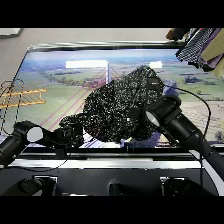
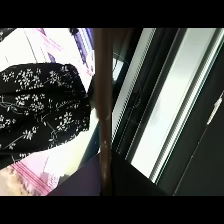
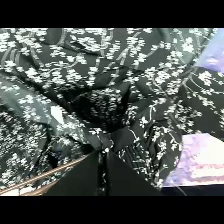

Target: Fold the clothes and pants, and hang the long-sleeved shirts on hangers.

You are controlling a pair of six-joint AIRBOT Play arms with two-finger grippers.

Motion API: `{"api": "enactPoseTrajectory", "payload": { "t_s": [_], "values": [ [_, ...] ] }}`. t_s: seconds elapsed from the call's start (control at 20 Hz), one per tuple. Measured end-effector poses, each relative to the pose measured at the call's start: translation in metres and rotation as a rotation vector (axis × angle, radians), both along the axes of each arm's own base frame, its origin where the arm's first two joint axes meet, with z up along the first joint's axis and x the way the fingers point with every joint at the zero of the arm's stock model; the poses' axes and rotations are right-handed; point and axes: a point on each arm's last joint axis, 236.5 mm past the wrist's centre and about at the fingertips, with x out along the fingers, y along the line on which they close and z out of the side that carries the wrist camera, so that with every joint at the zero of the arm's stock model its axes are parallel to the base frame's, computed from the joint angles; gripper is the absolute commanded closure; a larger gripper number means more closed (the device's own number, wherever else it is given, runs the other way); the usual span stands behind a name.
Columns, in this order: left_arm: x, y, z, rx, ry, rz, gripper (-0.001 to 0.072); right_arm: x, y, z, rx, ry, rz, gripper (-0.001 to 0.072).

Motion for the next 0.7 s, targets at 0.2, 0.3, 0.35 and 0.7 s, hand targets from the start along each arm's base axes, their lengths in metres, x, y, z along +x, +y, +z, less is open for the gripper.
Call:
{"api": "enactPoseTrajectory", "payload": {
  "t_s": [0.2, 0.3, 0.35, 0.7],
  "values": [
    [0.008, -0.009, 0.001, -0.009, 0.014, -0.013, 0.0693, -0.005, 0.004, 0.019, 0.047, -0.039, 0.034, 0.0679],
    [0.014, -0.015, 0.002, -0.017, 0.018, -0.02, 0.0693, -0.009, 0.006, 0.028, 0.063, -0.053, 0.062, 0.0679],
    [0.018, -0.018, 0.004, -0.02, 0.023, -0.025, 0.0693, -0.011, 0.006, 0.033, 0.063, -0.059, 0.079, 0.0679],
    [0.04, -0.038, 0.013, -0.029, 0.045, -0.078, 0.0693, -0.014, 0.001, 0.067, 0.029, -0.099, 0.162, 0.0679]
  ]
}}
